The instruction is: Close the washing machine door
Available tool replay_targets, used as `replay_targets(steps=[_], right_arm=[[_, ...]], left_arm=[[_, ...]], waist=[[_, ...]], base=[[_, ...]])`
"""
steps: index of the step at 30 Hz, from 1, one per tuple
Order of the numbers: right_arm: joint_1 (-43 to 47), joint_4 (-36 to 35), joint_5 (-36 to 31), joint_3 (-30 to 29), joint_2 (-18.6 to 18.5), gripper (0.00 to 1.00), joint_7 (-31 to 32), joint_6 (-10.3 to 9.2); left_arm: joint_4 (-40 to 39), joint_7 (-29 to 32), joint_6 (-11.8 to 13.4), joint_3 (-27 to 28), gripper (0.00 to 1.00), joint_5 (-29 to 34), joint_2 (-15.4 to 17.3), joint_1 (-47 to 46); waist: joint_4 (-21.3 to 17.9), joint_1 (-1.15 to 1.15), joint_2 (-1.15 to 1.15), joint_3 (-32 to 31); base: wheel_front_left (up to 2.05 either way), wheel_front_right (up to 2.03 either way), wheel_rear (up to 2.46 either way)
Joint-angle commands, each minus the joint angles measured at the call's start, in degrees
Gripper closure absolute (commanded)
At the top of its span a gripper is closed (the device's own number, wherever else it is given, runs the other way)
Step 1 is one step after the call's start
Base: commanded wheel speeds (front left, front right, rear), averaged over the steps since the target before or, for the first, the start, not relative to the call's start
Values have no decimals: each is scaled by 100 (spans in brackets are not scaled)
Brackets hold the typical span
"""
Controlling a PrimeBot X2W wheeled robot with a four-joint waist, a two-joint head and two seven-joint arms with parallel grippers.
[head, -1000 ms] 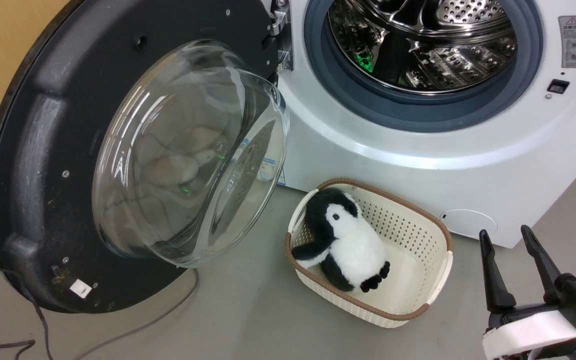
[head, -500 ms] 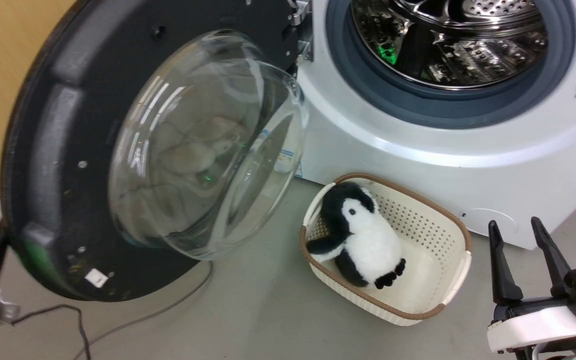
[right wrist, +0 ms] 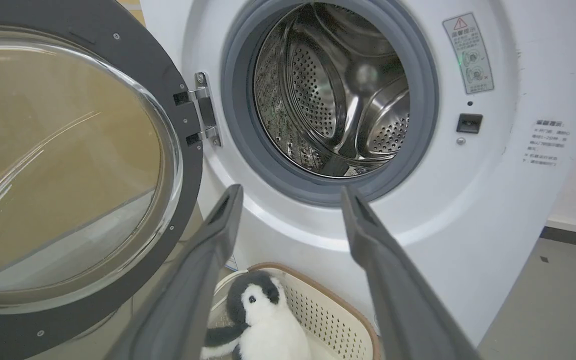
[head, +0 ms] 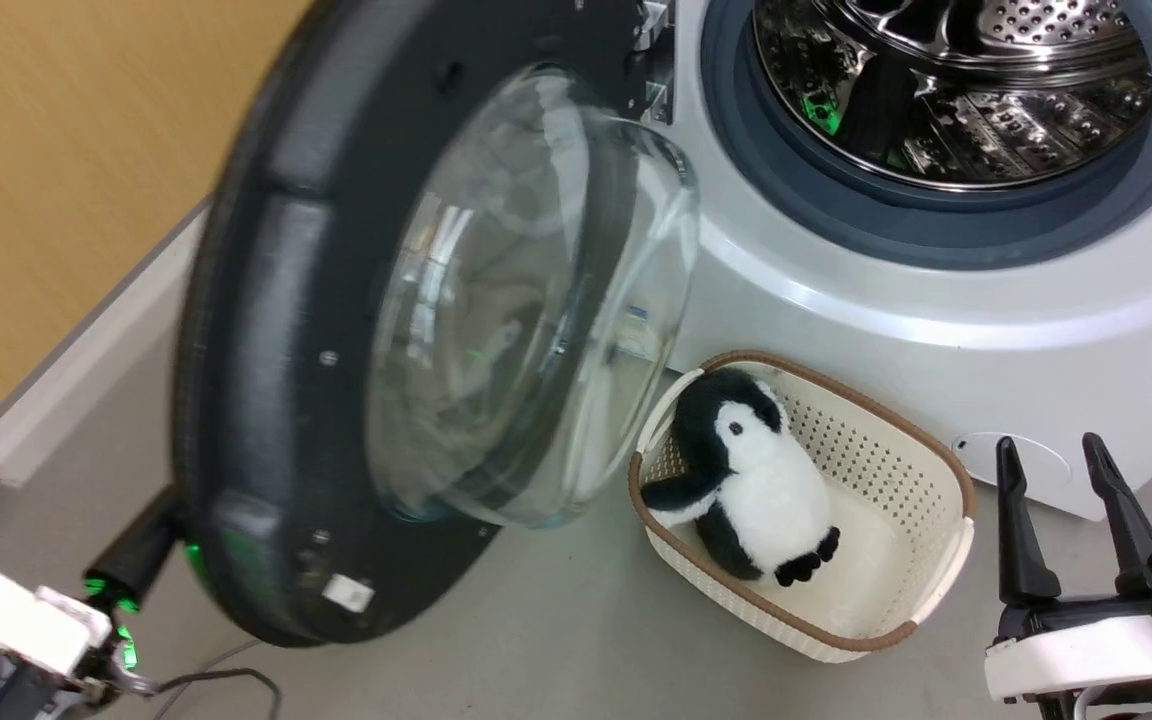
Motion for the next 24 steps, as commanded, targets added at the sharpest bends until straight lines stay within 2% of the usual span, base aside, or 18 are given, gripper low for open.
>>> replay_targets(steps=[1, 8, 11, 18, 24], right_arm=[[-59, 4, 26, -7, 24, 0, -78, 4], [-85, 12, 25, -6, 26, 0, -162, 5], [-106, 9, 21, 24, 26, 0, -168, 5], [-207, -10, 6, 70, 26, 0, -168, 5], [-302, 9, 42, 158, 26, 0, -168, 5]], left_arm=[[-178, 117, -66, -91, 100, -222, -48, 104], [-1070, 463, -110, -951, 100, -676, -170, 416], [-1335, 434, -113, -1426, 100, -643, -219, 494], [-1459, 147, -113, -2505, 100, -367, -201, 388], [-1184, -392, -113, -3237, 100, -125, -52, 90]], waist=[[27, 0, 0, -7], [42, 0, 0, 22], [-63, 0, 0, 35], [-507, 0, 0, 128], [-1110, 0, 0, 197]], base=[[0, 0, 0], [0, 0, 0], [0, 0, 0], [0, 0, 0], [0, 0, 0]])
